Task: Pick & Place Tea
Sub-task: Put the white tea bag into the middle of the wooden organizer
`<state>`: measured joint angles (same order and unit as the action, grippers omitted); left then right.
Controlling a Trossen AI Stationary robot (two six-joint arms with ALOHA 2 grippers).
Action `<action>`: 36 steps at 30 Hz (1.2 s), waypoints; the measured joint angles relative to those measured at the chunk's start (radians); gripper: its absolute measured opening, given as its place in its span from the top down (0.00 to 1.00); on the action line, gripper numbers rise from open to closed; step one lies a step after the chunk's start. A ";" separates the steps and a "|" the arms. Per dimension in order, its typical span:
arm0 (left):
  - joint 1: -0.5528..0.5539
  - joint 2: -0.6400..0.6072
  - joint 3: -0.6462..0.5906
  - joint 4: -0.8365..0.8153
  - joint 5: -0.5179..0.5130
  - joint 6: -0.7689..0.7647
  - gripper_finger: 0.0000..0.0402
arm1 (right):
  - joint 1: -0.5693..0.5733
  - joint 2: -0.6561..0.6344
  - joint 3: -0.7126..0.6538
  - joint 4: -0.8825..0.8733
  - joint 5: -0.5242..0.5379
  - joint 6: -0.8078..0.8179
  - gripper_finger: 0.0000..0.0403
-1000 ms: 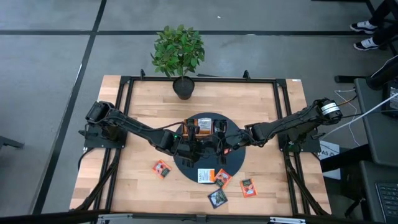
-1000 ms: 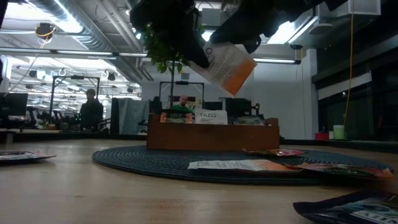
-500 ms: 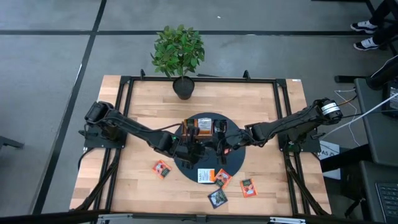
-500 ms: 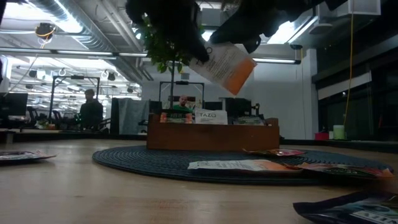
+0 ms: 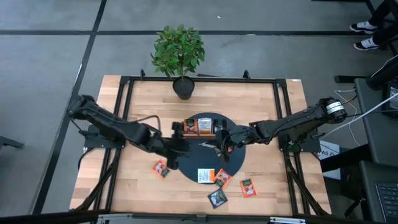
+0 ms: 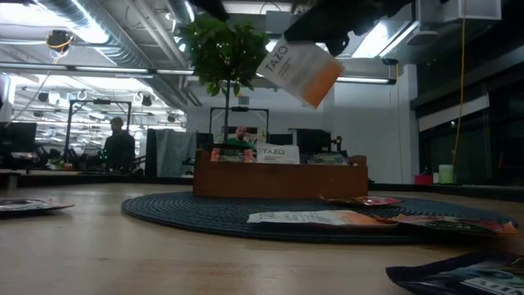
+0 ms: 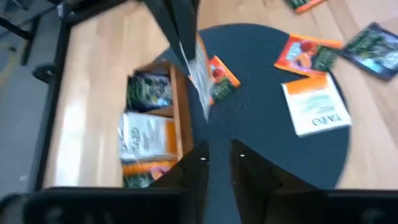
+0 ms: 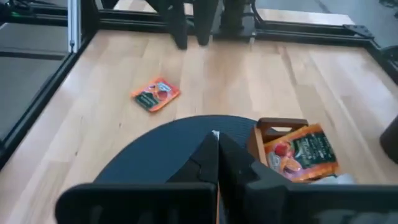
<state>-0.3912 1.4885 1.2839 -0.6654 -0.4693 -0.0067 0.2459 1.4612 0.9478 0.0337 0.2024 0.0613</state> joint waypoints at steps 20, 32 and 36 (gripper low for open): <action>-0.021 -0.402 -0.607 0.590 0.026 -0.110 0.99 | -0.135 -0.051 -0.215 0.457 -0.071 -0.092 1.00; -0.019 -0.393 -0.634 0.649 -0.010 -0.085 0.98 | -0.200 -0.046 -0.442 0.912 -0.073 -0.049 1.00; -0.019 -0.393 -0.634 0.648 -0.012 -0.085 0.98 | -0.211 -0.009 -0.451 0.928 -0.073 -0.037 1.00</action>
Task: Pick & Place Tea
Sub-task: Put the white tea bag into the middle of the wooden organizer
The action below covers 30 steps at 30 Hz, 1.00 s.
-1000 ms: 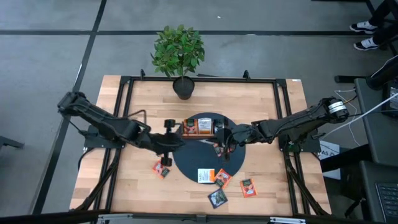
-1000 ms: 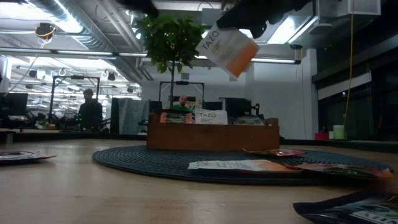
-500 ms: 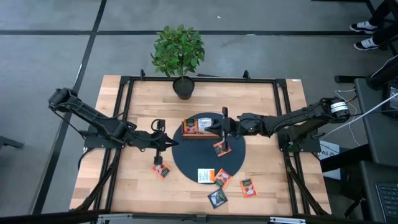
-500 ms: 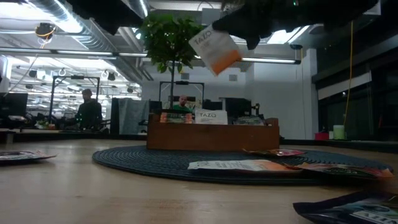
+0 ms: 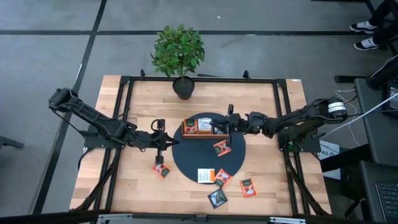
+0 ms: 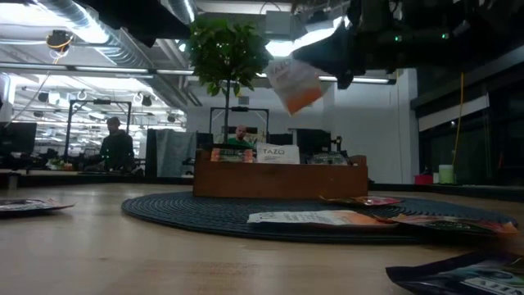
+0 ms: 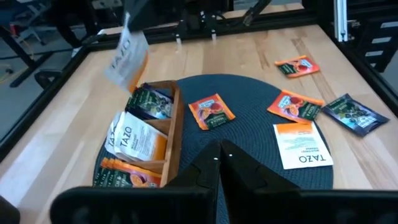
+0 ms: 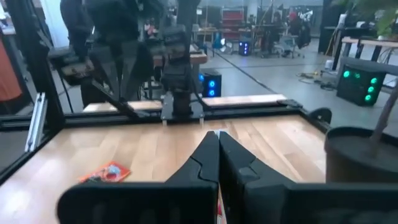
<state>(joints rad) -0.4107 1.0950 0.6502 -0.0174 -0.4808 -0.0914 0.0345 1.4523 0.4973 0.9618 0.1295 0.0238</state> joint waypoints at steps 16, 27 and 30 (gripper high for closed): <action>0.000 0.000 0.000 0.000 0.003 -0.002 0.98 | -0.026 0.308 0.001 0.374 0.027 0.025 1.00; 0.000 0.000 0.001 -0.001 0.004 0.000 0.98 | -0.030 0.431 0.022 0.444 0.046 0.061 1.00; 0.000 0.000 0.001 -0.001 0.004 -0.002 0.99 | -0.037 0.460 0.039 0.444 0.045 0.062 1.00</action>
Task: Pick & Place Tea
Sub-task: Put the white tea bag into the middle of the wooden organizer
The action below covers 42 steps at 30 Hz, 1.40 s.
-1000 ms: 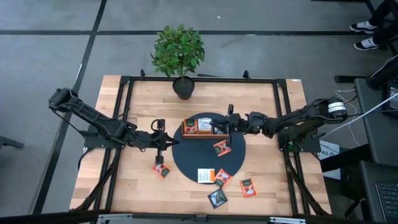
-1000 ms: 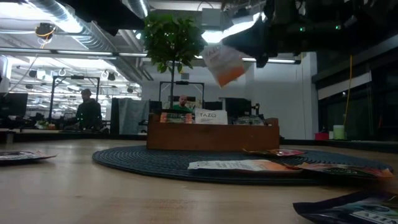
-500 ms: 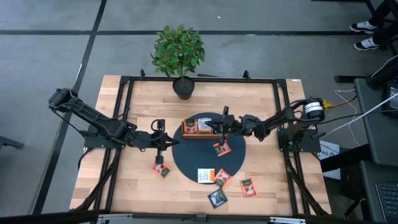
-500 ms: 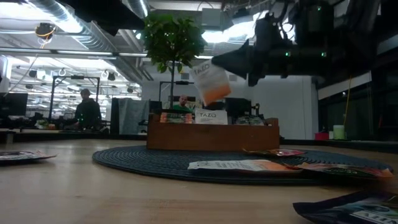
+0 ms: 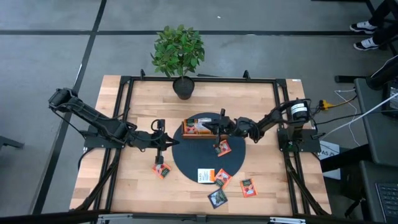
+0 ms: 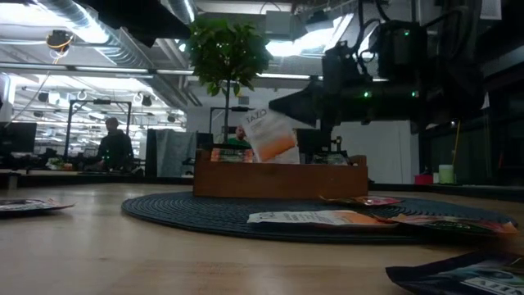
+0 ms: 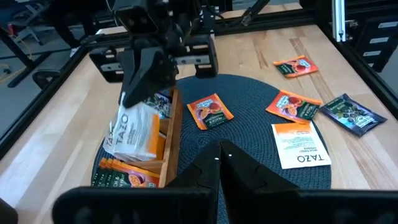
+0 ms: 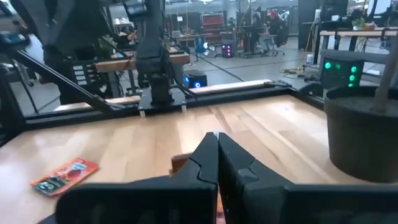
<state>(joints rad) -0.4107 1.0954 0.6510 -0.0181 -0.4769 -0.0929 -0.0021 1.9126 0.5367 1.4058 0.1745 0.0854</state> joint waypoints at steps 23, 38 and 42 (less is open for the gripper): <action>0.000 0.000 0.000 0.000 -0.001 0.000 0.98 | -0.013 0.035 0.011 -0.054 0.015 -0.015 0.99; 0.000 0.000 0.000 0.000 -0.001 -0.002 0.99 | -0.015 0.035 0.011 -0.100 -0.021 0.017 0.94; 0.000 0.000 0.000 0.000 -0.001 -0.002 0.99 | -0.016 0.035 0.011 -0.099 -0.035 0.019 0.87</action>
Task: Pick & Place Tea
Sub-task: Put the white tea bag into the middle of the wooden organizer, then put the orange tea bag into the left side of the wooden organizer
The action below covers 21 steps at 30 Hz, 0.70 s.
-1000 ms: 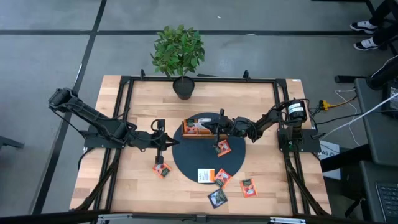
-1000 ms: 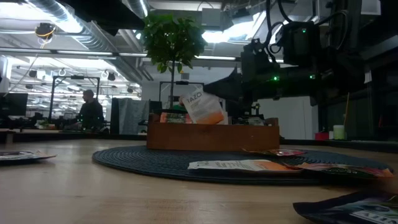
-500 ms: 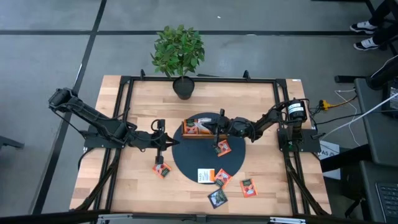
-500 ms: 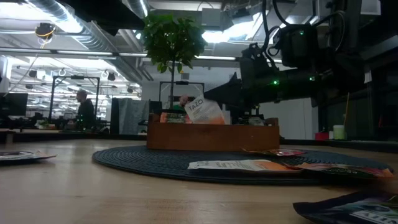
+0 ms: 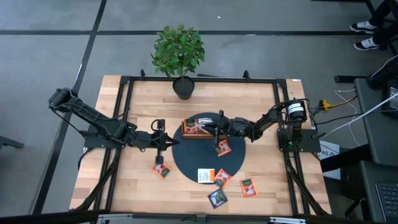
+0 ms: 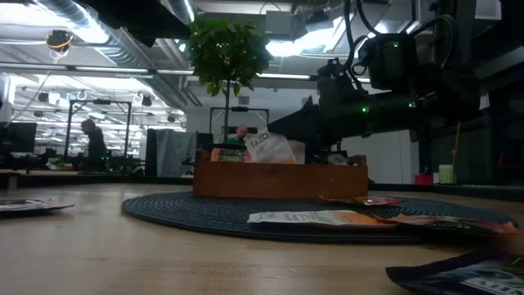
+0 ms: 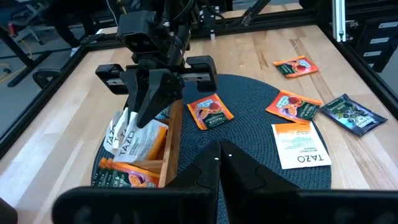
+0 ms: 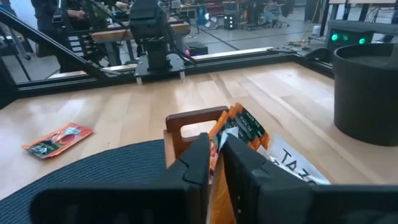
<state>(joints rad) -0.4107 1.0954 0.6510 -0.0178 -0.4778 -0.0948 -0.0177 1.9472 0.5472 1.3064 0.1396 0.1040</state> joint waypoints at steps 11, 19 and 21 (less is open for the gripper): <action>0.000 0.000 0.000 0.000 0.000 -0.015 0.98 | 0.000 -0.016 0.000 0.011 -0.011 -0.001 0.72; 0.000 0.000 0.000 0.000 0.000 -0.015 0.98 | 0.000 -0.143 0.000 -0.103 -0.055 -0.034 0.69; 0.000 0.000 0.000 0.000 0.002 -0.022 0.99 | 0.001 -0.170 0.000 -0.144 -0.076 -0.033 0.69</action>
<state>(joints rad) -0.4103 1.0958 0.6514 -0.0179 -0.4763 -0.1167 -0.0170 1.7770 0.5468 1.1627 0.0636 0.0710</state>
